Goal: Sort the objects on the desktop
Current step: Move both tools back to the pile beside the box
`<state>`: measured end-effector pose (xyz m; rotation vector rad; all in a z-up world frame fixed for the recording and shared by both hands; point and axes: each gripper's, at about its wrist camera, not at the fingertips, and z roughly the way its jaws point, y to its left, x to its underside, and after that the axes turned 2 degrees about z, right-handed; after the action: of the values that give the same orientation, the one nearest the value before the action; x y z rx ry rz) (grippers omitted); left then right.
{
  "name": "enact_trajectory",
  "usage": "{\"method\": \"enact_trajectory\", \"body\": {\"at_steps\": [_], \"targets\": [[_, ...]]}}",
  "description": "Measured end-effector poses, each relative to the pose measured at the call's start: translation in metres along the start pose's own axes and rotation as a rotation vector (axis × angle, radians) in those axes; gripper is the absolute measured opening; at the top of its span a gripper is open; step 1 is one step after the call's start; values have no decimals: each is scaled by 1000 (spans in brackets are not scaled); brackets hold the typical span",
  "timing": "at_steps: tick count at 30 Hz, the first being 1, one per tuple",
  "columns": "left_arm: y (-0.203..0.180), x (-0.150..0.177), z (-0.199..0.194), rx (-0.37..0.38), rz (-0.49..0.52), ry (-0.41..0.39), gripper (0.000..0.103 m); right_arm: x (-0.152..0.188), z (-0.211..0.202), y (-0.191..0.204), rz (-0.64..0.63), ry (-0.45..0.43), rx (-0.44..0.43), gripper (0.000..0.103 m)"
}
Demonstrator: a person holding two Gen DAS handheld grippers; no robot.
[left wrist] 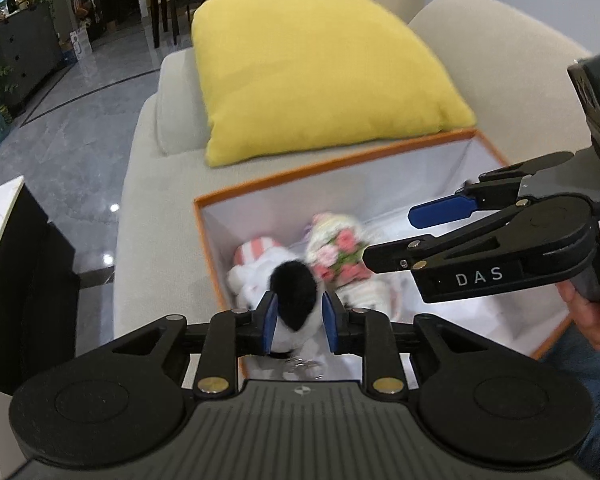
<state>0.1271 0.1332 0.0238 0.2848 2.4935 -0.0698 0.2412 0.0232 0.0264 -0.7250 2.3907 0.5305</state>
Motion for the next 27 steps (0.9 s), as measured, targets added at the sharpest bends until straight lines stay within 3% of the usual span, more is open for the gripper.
{"method": "enact_trajectory", "body": {"at_steps": [6, 12, 16, 20, 23, 27], "targets": [[-38, -18, -22, 77, 54, -40, 28, 3, -62, -31, 19, -57, 20, 60], [-96, -43, -24, 212, 86, -50, 28, 18, -124, -85, 33, -48, 135, 50], [-135, -60, -13, 311, 91, -30, 29, 36, -149, -121, 39, 9, 223, 44], [-175, -75, 9, 361, 101, 16, 38, 58, -154, -153, 51, 108, 281, 35], [-203, -80, 29, 382, 97, 79, 48, 73, -151, -172, 56, 175, 279, 31], [-231, -88, 61, 349, 88, 170, 48, 84, -140, -186, 56, 235, 237, 30]]}}
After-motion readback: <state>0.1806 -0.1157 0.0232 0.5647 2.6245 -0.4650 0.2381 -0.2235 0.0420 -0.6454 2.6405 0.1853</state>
